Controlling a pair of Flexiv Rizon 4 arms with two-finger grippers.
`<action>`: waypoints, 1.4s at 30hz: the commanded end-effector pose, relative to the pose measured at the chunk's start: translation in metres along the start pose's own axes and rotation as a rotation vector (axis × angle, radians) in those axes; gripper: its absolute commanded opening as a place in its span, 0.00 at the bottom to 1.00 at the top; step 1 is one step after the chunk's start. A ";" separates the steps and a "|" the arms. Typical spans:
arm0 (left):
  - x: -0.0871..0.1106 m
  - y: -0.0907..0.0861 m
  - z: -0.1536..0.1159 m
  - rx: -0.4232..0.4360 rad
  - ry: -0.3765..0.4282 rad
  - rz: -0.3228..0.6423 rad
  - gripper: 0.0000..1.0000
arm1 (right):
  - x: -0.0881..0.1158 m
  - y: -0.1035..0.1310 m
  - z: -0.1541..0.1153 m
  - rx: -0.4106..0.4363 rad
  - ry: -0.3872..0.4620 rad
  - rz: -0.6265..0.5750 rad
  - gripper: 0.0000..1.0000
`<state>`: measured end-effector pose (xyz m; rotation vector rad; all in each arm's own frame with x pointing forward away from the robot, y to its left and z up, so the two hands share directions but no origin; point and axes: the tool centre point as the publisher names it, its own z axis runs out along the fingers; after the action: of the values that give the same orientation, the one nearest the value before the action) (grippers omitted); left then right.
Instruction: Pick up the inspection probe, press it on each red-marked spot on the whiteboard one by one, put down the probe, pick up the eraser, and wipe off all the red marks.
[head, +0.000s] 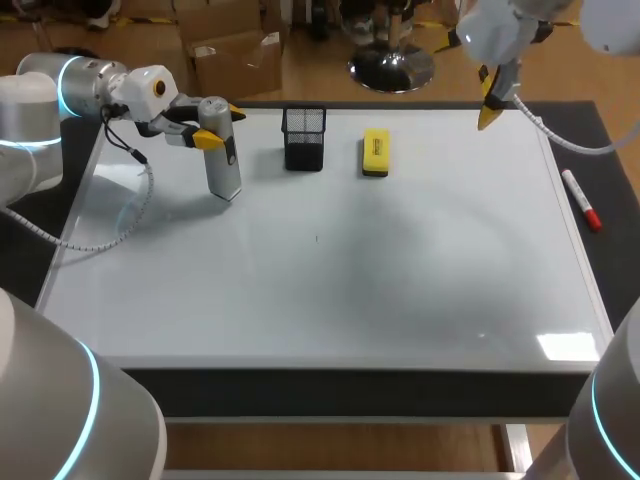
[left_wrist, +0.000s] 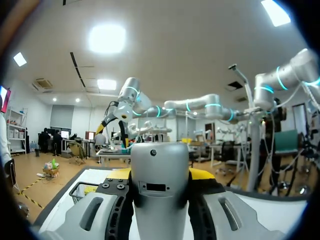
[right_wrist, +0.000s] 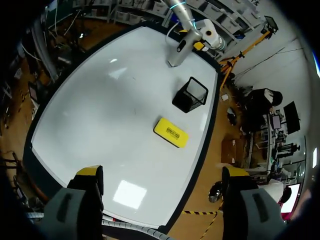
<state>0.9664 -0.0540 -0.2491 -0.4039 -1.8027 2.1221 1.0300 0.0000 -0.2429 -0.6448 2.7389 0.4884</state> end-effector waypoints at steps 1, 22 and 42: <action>-0.005 -0.015 0.007 -0.028 0.000 0.014 0.00 | 0.000 0.000 -0.001 0.003 0.003 -0.002 1.00; -0.040 -0.068 0.031 -0.070 -0.177 0.061 0.00 | 0.000 0.000 -0.001 0.003 0.003 -0.002 1.00; -0.061 -0.098 0.042 0.009 -0.281 0.144 0.00 | 0.000 0.000 -0.001 0.003 0.003 -0.002 1.00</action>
<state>1.0149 -0.1031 -0.1482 -0.3345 -1.9222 2.3461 1.0299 -0.0001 -0.2430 -0.6445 2.7388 0.4874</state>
